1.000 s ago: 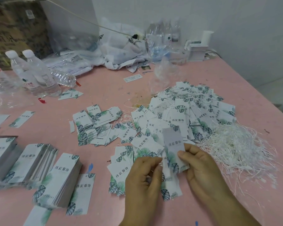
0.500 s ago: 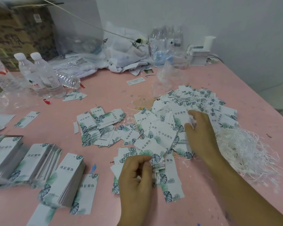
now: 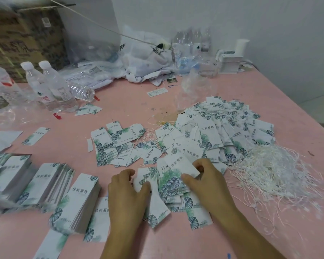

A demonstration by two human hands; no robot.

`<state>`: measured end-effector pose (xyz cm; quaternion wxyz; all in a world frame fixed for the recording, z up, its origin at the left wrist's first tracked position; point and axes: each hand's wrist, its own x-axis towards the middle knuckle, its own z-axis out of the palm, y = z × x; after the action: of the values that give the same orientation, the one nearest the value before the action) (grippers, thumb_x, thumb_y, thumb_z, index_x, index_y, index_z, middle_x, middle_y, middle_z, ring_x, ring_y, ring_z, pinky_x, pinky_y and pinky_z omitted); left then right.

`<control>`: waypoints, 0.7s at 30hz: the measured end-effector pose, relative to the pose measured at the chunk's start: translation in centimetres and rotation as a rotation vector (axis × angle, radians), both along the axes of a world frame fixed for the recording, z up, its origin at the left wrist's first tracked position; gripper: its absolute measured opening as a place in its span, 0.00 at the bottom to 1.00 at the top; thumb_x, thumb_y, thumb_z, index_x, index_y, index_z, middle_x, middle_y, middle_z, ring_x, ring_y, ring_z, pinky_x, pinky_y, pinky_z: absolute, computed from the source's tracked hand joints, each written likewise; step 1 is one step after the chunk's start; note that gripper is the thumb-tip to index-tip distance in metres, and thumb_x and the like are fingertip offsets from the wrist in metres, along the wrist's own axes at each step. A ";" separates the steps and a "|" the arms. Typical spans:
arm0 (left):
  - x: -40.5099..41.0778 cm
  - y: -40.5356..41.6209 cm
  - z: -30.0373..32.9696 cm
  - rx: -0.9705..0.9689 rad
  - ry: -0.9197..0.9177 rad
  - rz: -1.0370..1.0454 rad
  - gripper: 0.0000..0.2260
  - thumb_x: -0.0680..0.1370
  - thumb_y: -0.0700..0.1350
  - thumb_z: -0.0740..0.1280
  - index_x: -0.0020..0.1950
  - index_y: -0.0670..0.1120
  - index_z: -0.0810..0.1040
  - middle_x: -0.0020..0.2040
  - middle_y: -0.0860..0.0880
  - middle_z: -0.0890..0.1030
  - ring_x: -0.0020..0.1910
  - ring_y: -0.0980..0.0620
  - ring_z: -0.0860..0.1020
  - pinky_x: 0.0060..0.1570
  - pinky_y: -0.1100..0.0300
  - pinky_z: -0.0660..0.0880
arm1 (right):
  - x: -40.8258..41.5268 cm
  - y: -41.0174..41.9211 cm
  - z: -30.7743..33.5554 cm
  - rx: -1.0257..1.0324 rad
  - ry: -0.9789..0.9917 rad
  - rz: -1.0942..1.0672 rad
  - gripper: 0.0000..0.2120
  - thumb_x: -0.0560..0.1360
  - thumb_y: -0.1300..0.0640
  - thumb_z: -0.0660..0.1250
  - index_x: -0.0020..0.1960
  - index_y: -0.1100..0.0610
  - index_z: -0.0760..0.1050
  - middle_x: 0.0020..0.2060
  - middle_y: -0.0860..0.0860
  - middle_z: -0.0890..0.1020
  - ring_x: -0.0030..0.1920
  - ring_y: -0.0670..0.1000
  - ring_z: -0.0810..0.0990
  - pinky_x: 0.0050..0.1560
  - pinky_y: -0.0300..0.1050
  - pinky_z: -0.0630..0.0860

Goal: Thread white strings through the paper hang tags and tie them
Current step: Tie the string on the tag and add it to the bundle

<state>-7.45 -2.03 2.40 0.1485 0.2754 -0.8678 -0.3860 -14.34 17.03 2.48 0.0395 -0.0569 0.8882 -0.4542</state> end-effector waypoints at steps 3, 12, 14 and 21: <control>0.1 -0.1 -0.1 0.061 -0.024 -0.009 0.22 0.72 0.49 0.73 0.64 0.47 0.74 0.53 0.51 0.74 0.56 0.46 0.74 0.56 0.49 0.74 | -0.1 0.2 0.6 -0.155 -0.092 0.014 0.06 0.75 0.50 0.70 0.45 0.52 0.77 0.37 0.53 0.83 0.32 0.49 0.79 0.36 0.49 0.77; 0.3 -1.2 0.0 0.243 0.003 -0.034 0.22 0.71 0.44 0.77 0.60 0.52 0.71 0.48 0.49 0.74 0.45 0.52 0.76 0.42 0.54 0.72 | 2.0 3.6 0.9 -0.455 -0.096 -0.055 0.13 0.80 0.50 0.63 0.41 0.57 0.76 0.28 0.50 0.73 0.30 0.47 0.70 0.30 0.38 0.69; 0.3 -1.2 0.0 0.269 0.035 -0.014 0.22 0.70 0.42 0.77 0.59 0.52 0.72 0.47 0.49 0.75 0.44 0.50 0.77 0.40 0.53 0.73 | 2.2 3.5 0.4 -0.478 -0.084 -0.059 0.08 0.80 0.54 0.63 0.47 0.56 0.79 0.29 0.52 0.74 0.30 0.48 0.70 0.30 0.42 0.68; 0.5 -1.5 0.4 0.315 0.248 0.060 0.19 0.71 0.41 0.77 0.55 0.55 0.74 0.43 0.55 0.80 0.36 0.57 0.78 0.33 0.59 0.76 | 2.6 2.9 0.0 -0.591 -0.067 -0.039 0.08 0.79 0.59 0.65 0.51 0.50 0.81 0.34 0.57 0.79 0.30 0.47 0.73 0.30 0.39 0.71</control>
<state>-6.99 -3.54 2.80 0.2208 0.2714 -0.7631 -0.5434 -11.75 19.88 2.43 0.0418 -0.0338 0.7166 -0.6954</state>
